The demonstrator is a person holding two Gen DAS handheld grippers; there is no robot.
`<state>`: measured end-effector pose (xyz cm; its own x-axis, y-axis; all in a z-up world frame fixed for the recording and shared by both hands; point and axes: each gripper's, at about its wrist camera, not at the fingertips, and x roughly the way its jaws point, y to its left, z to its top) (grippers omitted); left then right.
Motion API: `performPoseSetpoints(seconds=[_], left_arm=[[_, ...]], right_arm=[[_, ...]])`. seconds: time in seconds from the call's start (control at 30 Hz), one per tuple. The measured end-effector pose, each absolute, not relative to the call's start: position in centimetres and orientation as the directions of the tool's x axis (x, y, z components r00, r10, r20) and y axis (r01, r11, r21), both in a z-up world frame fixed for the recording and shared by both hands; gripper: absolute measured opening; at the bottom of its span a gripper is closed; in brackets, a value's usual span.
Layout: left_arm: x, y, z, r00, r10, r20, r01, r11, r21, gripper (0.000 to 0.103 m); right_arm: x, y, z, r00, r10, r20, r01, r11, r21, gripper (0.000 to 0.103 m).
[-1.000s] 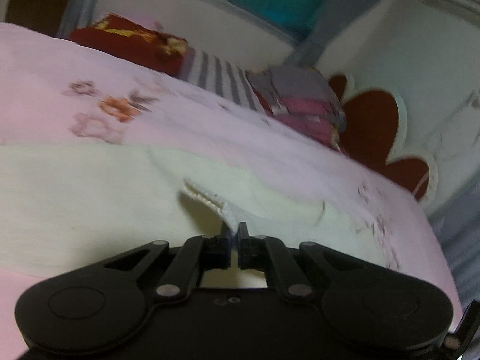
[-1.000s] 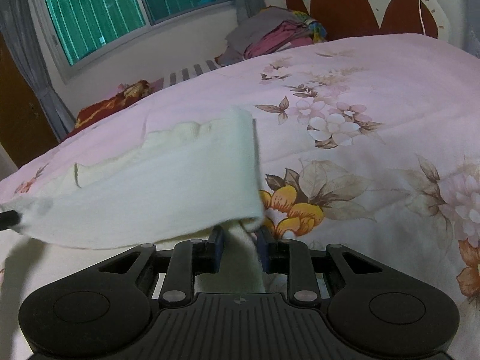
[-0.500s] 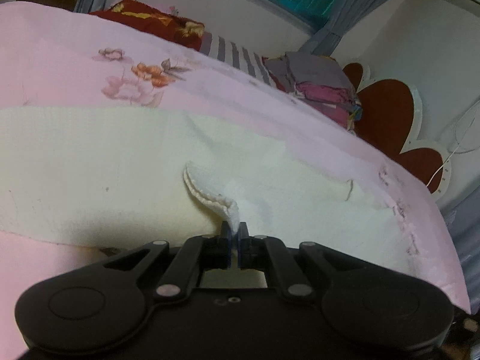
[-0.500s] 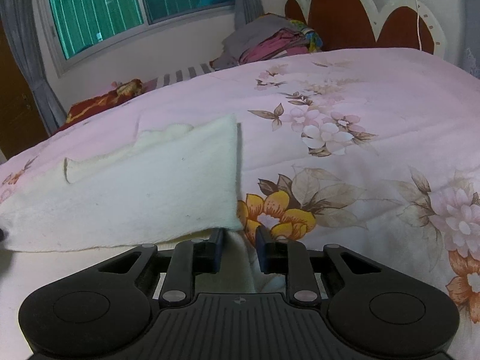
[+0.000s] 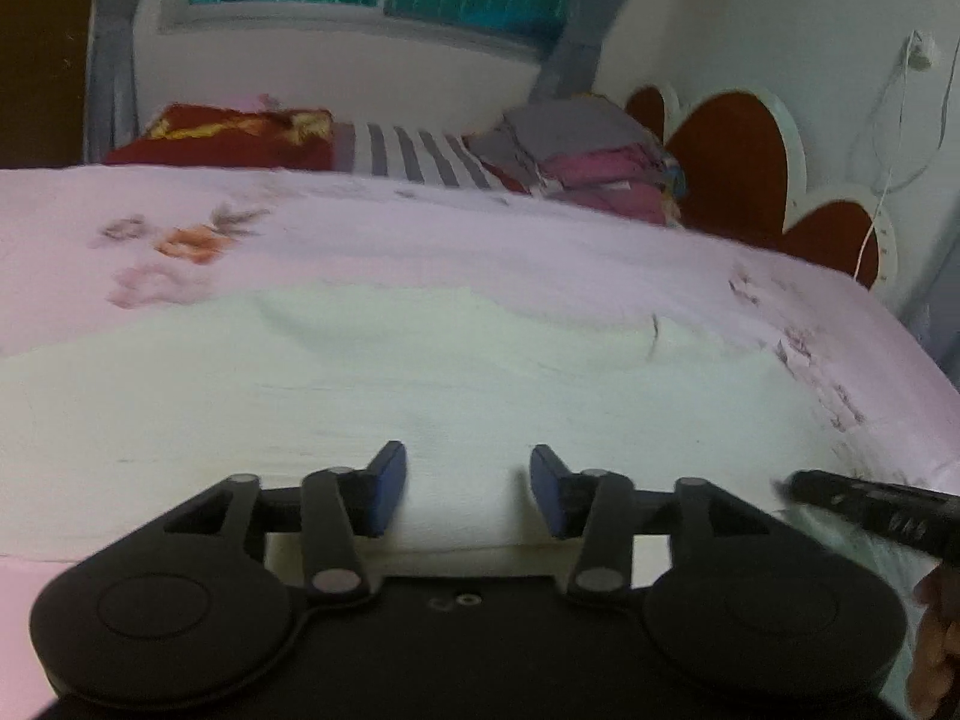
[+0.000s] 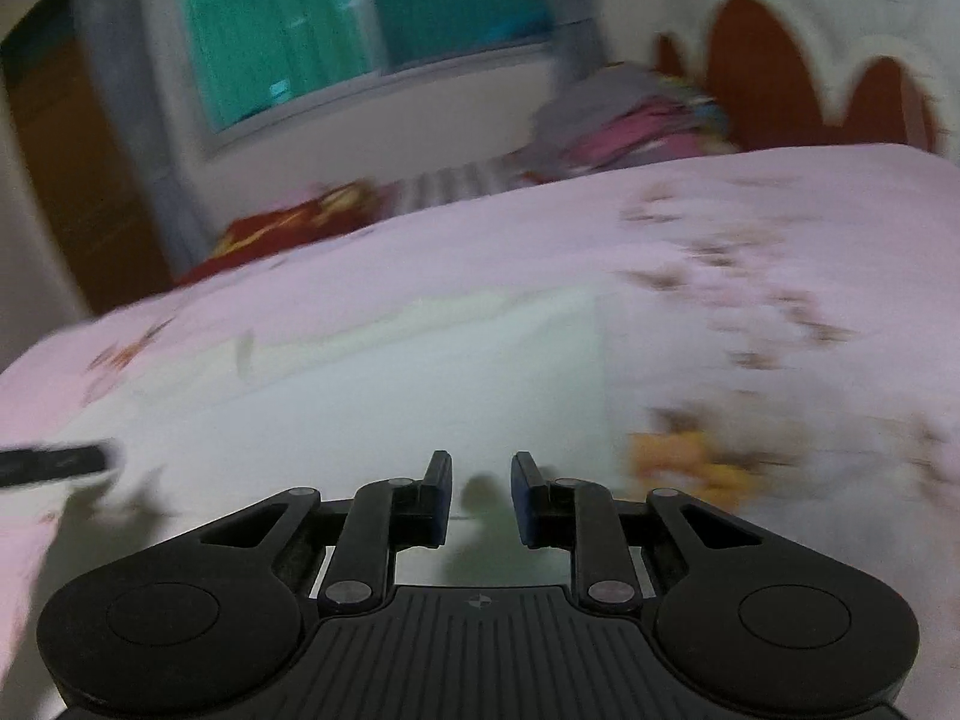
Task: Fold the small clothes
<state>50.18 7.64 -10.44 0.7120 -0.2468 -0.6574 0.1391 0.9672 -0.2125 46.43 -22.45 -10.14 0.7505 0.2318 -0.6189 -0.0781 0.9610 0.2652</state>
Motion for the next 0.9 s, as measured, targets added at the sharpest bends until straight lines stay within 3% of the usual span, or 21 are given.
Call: performPoseSetpoints(seconds=[0.1,0.17,0.2,0.23,0.27,0.43,0.57,0.67,0.73,0.8,0.9], left_arm=[[50.9,8.1,-11.3,0.716,-0.204,-0.668,0.114,0.978,-0.176,0.048],[50.7,9.5,-12.0,0.722,-0.158,-0.674,0.069,0.985,-0.158,0.047],[50.6,10.1,-12.2,0.731,-0.142,-0.667,0.059,0.988,-0.146,0.047],[50.5,10.1,-12.2,0.736,-0.130,-0.664,0.063,0.990,-0.124,0.047],[50.6,9.8,-12.2,0.737,-0.120,-0.665,0.076,0.993,-0.095,0.048],[50.7,7.8,-11.0,0.752,-0.153,-0.641,0.110,0.988,-0.107,0.062],[52.0,7.0,-11.6,0.724,-0.187,-0.664,0.120,0.982,-0.145,0.062],[53.4,7.0,-11.9,0.715,-0.178,-0.676,0.131,0.984,-0.121,0.063],[54.4,7.2,-12.0,0.710,-0.172,-0.682,0.137,0.985,-0.106,0.064],[55.3,7.1,-12.1,0.711,-0.164,-0.684,0.143,0.986,-0.088,0.065],[55.4,6.7,-12.3,0.714,-0.162,-0.681,0.159,0.985,-0.067,0.069]], right_arm=[[47.6,-20.8,-10.9,0.725,0.267,-0.635,-0.142,0.960,0.241,0.023],[47.9,-22.2,-11.3,0.737,0.165,-0.656,-0.057,0.981,0.183,0.022],[48.1,-24.3,-11.7,0.734,0.077,-0.675,0.060,0.982,0.177,0.006],[48.0,-26.4,-12.0,0.735,0.086,-0.673,0.119,0.960,0.253,0.000],[48.2,-27.5,-12.0,0.728,0.111,-0.677,0.140,0.942,0.305,0.000],[48.9,-24.5,-10.5,0.762,0.110,-0.638,0.037,0.977,0.212,0.000],[52.2,-21.4,-11.1,0.729,0.245,-0.640,-0.112,0.964,0.242,0.000],[54.6,-19.6,-11.8,0.708,0.246,-0.662,-0.195,0.969,0.152,0.000],[56.8,-21.3,-12.1,0.718,0.153,-0.679,-0.105,0.988,0.111,0.000],[59.7,-24.7,-12.3,0.710,0.103,-0.697,0.027,0.985,0.173,0.000],[62.6,-26.9,-12.3,0.700,0.053,-0.713,0.086,0.984,0.158,0.000]])
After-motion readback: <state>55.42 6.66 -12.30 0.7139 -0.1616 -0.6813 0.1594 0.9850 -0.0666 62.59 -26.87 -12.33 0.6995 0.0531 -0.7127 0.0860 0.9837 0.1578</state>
